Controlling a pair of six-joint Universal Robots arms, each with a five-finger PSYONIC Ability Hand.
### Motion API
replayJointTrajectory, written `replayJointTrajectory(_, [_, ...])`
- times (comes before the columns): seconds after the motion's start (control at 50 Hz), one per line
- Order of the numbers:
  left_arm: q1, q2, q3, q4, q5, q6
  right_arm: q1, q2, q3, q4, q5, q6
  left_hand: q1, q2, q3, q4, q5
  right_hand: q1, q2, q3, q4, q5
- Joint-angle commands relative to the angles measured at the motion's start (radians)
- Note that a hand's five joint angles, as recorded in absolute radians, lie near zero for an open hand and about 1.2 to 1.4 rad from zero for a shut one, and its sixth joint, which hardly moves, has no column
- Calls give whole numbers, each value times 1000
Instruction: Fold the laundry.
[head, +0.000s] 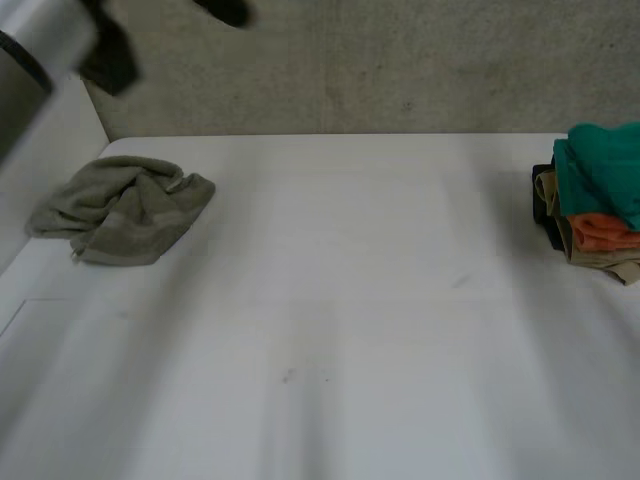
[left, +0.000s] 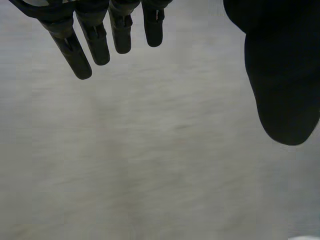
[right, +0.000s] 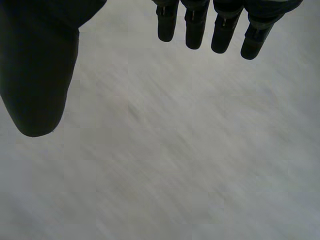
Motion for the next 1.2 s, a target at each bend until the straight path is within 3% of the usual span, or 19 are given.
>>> replayJointTrajectory(0.02, [275, -35, -43, -56, -72, 132, 236, 12, 271, -29, -115, -5, 10, -12, -20, -8, -26, -56, -40, -40, -44, -49])
replayJointTrajectory(0.12, [310, -249, -65, -62, -90, 416, 259, 103, 370, -26, -74, -5, -2, -24, -31, -20, -38, -56, -40, -40, -44, -49])
replayJointTrajectory(0.2, [358, -403, -43, -36, -113, 567, 267, 178, 423, -25, -31, -5, -5, -27, -34, -23, -41, -56, -40, -40, -44, -49])
replayJointTrajectory(0.32, [399, -656, 49, 63, -97, 630, 259, 221, 494, -26, -4, -15, -8, -30, -37, -26, -44, -56, -40, -40, -44, -49])
replayJointTrajectory(0.52, [404, -960, 283, 172, 51, 635, 250, 250, 566, -41, -8, -15, 22, 0, -8, 3, -15, -56, -40, -40, -44, -49])
replayJointTrajectory(0.56, [403, -1002, 337, 176, 69, 634, 250, 249, 568, -41, -9, -17, 229, 207, 199, 211, 193, -56, -40, -40, -44, -49])
replayJointTrajectory(0.6, [398, -1022, 371, 185, 71, 632, 250, 249, 569, -43, -8, -17, 621, 599, 592, 603, 585, -56, -40, -40, -44, -49])
replayJointTrajectory(0.62, [395, -1034, 395, 209, 66, 632, 250, 249, 569, -45, -6, -17, 1129, 1107, 1100, 1111, 1093, -56, -40, -40, -44, -49])
replayJointTrajectory(0.64, [393, -1034, 403, 226, 63, 632, 250, 249, 569, -46, -6, -17, 1210, 1187, 1180, 1191, 1173, -56, -40, -40, -44, -49])
replayJointTrajectory(0.76, [358, -994, 374, 306, 8, 618, 242, 247, 578, -52, -6, -15, 1210, 1188, 1181, 1192, 1174, -56, -40, -40, -44, -49])
replayJointTrajectory(0.84, [323, -804, 261, 320, -3, 565, 242, 244, 586, -66, -6, -17, 1210, 1188, 1181, 1192, 1174, -56, -40, -40, -44, -49])
replayJointTrajectory(0.88, [303, -663, 155, 359, 2, 481, 242, 244, 588, -71, -6, -17, 1210, 1188, 1181, 1192, 1174, -56, -40, -40, -44, -49])
replayJointTrajectory(0.98, [284, -525, 72, 419, -1, 376, 242, 244, 589, -74, -8, -17, 1210, 1188, 1181, 1192, 1174, -56, -40, -40, -44, -49])
replayJointTrajectory(1.08, [268, -483, 9, 412, 9, 367, 242, 244, 591, -74, -8, -17, 1210, 1188, 1181, 1192, 1174, -56, -40, -40, -44, -49])
replayJointTrajectory(1.1, [275, -489, 9, 407, 12, 373, 242, 244, 591, -74, -8, -17, 423, 401, 393, 405, 387, -56, -40, -40, -44, -49])
replayJointTrajectory(1.12, [278, -494, 17, 401, 14, 376, 242, 244, 591, -74, -8, -17, 55, 33, 25, 36, 18, -56, -40, -40, -44, -49])
replayJointTrajectory(1.2, [283, -604, 61, 364, 11, 434, 242, 244, 592, -72, -8, -17, -11, -33, -41, -30, -48, -56, -40, -40, -44, -49])
